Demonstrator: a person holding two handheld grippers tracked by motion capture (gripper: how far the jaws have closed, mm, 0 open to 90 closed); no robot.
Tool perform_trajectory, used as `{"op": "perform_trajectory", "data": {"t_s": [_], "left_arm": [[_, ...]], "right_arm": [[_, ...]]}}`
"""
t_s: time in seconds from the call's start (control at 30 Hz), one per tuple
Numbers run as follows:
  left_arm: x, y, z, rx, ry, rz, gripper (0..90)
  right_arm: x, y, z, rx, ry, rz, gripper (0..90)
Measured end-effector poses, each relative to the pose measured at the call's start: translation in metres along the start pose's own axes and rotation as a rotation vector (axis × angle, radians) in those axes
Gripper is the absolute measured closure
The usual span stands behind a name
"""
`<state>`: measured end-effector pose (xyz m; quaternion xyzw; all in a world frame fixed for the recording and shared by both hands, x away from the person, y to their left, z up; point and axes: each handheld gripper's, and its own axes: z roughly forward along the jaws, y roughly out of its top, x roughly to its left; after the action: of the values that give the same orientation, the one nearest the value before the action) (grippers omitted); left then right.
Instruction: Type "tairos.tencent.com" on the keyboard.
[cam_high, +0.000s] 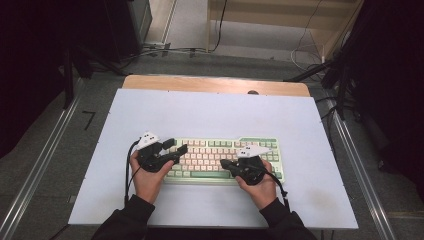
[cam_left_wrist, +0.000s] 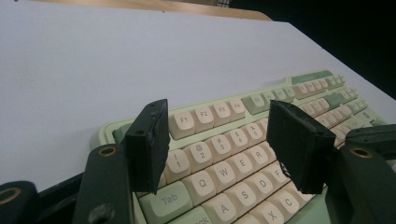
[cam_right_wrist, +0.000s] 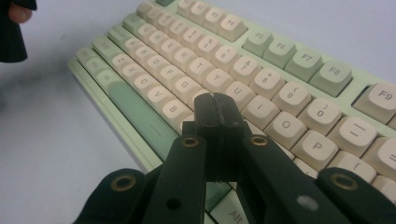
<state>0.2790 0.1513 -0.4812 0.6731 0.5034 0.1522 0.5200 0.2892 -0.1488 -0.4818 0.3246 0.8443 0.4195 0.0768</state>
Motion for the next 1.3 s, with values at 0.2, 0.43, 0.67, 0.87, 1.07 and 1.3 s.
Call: {"op": "perform_trajectory", "data": {"t_s": [0.2, 0.43, 0.67, 0.87, 1.07, 1.3], "left_arm": [[0.000, 0.000, 0.000, 0.001, 0.001, 0.000, 39.9], [0.000, 0.000, 0.000, 0.000, -0.001, -0.001, 39.9], [0.000, 0.000, 0.000, 0.000, 0.000, 0.000, 39.9], [0.000, 0.000, 0.000, 0.000, -0.002, -0.001, 39.9], [0.001, 0.000, -0.002, -0.011, 0.000, -0.005, 39.9], [0.000, 0.001, -0.004, -0.026, 0.003, -0.004, 39.5]], "right_arm": [[0.000, -0.001, 0.004, 0.014, -0.004, 0.002, 88.1], [-0.001, -0.003, 0.007, 0.027, -0.008, 0.000, 88.1], [-0.001, -0.003, 0.008, 0.031, -0.009, 0.002, 88.1], [-0.002, -0.005, 0.010, 0.040, -0.013, -0.001, 88.1], [-0.004, 0.006, -0.012, -0.061, 0.037, 0.044, 76.1], [-0.030, 0.005, -0.046, -0.165, -0.017, 0.127, 44.9]]}}
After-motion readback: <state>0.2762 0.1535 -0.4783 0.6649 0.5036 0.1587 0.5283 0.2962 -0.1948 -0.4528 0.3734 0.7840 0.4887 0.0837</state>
